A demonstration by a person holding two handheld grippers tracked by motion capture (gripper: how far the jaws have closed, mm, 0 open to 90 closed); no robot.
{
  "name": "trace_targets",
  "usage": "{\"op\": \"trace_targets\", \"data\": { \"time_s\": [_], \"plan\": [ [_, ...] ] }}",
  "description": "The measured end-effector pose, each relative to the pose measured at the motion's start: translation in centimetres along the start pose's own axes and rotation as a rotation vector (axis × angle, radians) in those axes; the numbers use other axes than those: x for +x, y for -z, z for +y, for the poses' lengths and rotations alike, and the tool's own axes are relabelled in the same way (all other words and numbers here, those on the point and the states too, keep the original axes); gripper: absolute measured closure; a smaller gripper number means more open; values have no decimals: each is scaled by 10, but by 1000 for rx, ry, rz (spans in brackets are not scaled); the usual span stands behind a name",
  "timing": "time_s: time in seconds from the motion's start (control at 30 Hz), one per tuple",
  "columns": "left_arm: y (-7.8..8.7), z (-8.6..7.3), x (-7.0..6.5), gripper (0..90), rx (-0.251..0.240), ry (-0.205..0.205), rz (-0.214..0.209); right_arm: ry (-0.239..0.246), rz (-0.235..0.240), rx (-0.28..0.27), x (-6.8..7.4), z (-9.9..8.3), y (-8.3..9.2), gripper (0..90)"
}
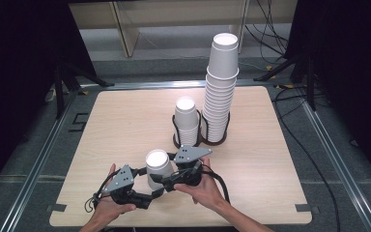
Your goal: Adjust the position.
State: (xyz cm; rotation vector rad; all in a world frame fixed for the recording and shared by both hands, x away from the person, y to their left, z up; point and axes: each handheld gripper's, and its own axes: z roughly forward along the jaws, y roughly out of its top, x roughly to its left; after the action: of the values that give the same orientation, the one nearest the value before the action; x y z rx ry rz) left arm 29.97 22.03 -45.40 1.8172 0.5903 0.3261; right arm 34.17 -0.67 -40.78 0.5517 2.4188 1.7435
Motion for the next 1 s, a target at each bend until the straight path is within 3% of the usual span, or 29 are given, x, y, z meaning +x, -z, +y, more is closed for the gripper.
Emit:
{"op": "trace_targets", "data": {
  "time_s": [0.1,0.17,0.43,0.47,0.6,0.63,0.7,0.8,0.83,0.9,0.93,1.0],
  "plan": [
    [-1,-1,0,132,-12,0,-6,-14,3,-3,2,-1,-1,223],
    [-1,0,0,129,-8,4,-1,16,5,-7,1,0,-1,223],
    [-5,2,0,96,-37,21,-19,13,18,-19,4,1,-3,224],
    [-5,2,-1,90,-23,17,-14,18,23,-25,5,1,-3,224],
    [-10,3,-2,77,-41,25,-32,7,51,-44,8,1,-5,224],
    [-9,3,-3,73,-27,23,-23,8,44,-38,8,2,-4,224],
    [-8,3,-2,72,-42,19,-32,12,38,-34,7,2,-2,224],
    [-8,2,-1,74,-62,44,-46,1,48,-43,8,2,-2,224],
    [-6,3,-1,76,-45,34,-37,6,47,-42,8,2,-2,224],
    [-7,2,-2,85,-70,34,-47,6,50,-41,8,2,-2,224],
    [-5,3,-2,89,-48,22,-31,-2,58,-46,9,2,-3,224],
    [-4,3,-3,94,-51,6,-28,8,56,-48,8,2,-3,224]
  ]
}}
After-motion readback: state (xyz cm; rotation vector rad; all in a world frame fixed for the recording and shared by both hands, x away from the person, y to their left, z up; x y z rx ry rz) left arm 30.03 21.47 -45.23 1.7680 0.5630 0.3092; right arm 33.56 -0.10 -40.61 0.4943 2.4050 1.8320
